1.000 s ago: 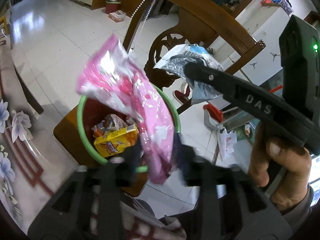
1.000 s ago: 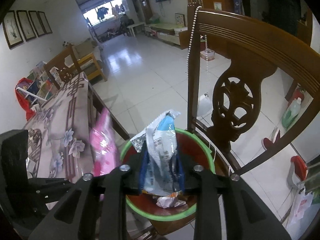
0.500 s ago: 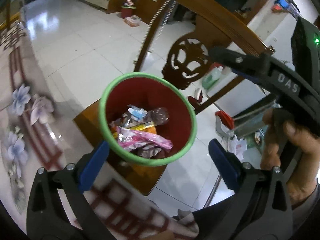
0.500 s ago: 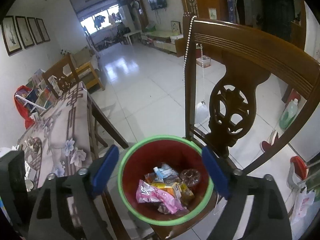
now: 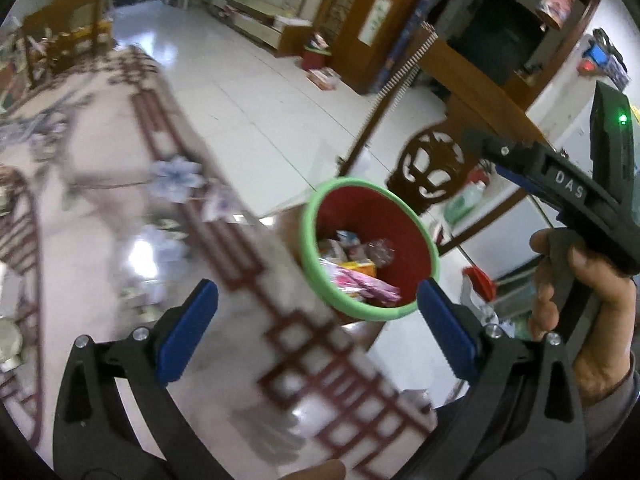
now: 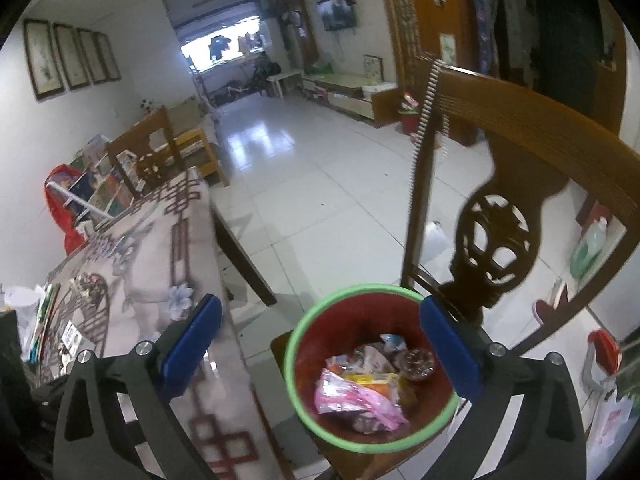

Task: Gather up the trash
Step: 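Move both open tools back over the table, then grasp the printed paper cup with the left tool while the right tool reaches toward the milk carton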

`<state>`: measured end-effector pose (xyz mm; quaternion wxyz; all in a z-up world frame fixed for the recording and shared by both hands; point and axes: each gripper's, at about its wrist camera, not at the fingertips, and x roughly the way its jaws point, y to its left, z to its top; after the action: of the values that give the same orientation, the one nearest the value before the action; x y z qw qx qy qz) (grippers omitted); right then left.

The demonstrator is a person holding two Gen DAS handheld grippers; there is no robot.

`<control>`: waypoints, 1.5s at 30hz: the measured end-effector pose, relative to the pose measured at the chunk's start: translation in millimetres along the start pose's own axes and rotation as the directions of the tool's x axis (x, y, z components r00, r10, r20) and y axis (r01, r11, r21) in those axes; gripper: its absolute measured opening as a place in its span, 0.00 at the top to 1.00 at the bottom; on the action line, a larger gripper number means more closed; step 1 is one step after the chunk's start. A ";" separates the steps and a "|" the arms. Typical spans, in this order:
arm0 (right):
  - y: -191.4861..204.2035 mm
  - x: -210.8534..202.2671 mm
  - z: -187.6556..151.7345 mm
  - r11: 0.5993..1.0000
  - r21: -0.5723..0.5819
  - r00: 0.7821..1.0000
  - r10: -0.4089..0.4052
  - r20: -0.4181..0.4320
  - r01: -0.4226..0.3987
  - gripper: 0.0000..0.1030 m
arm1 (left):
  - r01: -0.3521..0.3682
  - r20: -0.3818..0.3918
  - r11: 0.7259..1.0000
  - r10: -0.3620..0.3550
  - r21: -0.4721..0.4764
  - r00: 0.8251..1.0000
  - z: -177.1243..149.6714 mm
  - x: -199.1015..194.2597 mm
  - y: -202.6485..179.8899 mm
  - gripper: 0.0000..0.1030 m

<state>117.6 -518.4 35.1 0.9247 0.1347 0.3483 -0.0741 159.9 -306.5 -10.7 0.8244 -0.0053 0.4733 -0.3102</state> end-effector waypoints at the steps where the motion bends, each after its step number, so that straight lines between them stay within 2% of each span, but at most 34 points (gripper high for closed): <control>1: 9.8 -0.7 0.2 1.000 -0.019 1.000 0.002 0.005 -0.002 0.07 | -0.014 0.016 1.000 0.014 -0.006 1.000 -3.2 -11.4 8.1 0.05; 6: 52.6 -2.7 -5.7 0.996 -0.078 0.999 0.039 0.023 -0.037 0.07 | -0.064 0.055 0.997 0.066 -0.044 0.996 -19.2 -49.8 40.3 0.05; 13: 125.0 4.4 -29.3 0.967 -0.231 0.994 0.108 -0.027 -0.111 0.07 | -0.147 0.092 0.979 0.161 -0.140 0.983 -52.9 -100.6 102.7 0.05; 16: 145.3 7.3 -36.9 0.958 -0.241 0.988 0.146 -0.056 -0.155 0.07 | -0.203 0.093 0.960 0.224 -0.193 0.970 -72.6 -118.1 132.9 0.05; 20: 175.1 13.5 -50.1 0.937 -0.288 0.979 0.178 -0.097 -0.198 0.07 | -0.216 0.075 0.933 0.247 -0.287 0.966 -95.3 -132.9 171.5 0.05; 25: 219.7 21.4 -71.8 0.892 -0.373 0.965 0.215 -0.152 -0.257 0.07 | -0.251 0.066 0.885 0.299 -0.392 0.952 -123.5 -153.9 216.2 0.05; 33: 260.3 29.4 -101.1 0.840 -0.439 0.946 0.253 -0.204 -0.320 0.07 | -0.269 0.075 0.831 0.347 -0.486 0.935 -155.0 -179.0 258.4 0.05; 36: 267.6 32.3 -107.2 0.825 -0.462 0.943 0.250 -0.219 -0.326 0.07 | -0.256 0.074 0.820 0.340 -0.512 0.938 -160.6 -177.4 266.2 0.05; 39: 273.0 35.1 -108.1 0.820 -0.467 0.941 0.249 -0.229 -0.331 0.07 | -0.247 0.071 0.831 0.323 -0.499 0.944 -157.6 -170.3 264.8 0.05; 42: 276.6 35.5 -104.5 0.815 -0.478 0.942 0.246 -0.227 -0.328 0.07 | -0.245 0.074 0.859 0.309 -0.450 0.948 -146.5 -158.3 255.4 0.05; 43: 277.8 36.3 -102.5 0.814 -0.479 0.943 0.246 -0.226 -0.327 0.07 | -0.260 0.068 0.870 0.315 -0.418 0.947 -141.5 -150.7 251.7 0.05; 45: 278.0 38.3 -99.5 0.814 -0.476 0.941 0.248 -0.231 -0.331 0.07 | -0.291 0.049 0.873 0.336 -0.393 0.941 -134.1 -137.8 249.4 0.05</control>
<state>148.3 -225.2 -7.2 0.8970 -0.0570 0.4028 0.1731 131.6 4.3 -53.1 0.8730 -0.1059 0.4703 -0.0741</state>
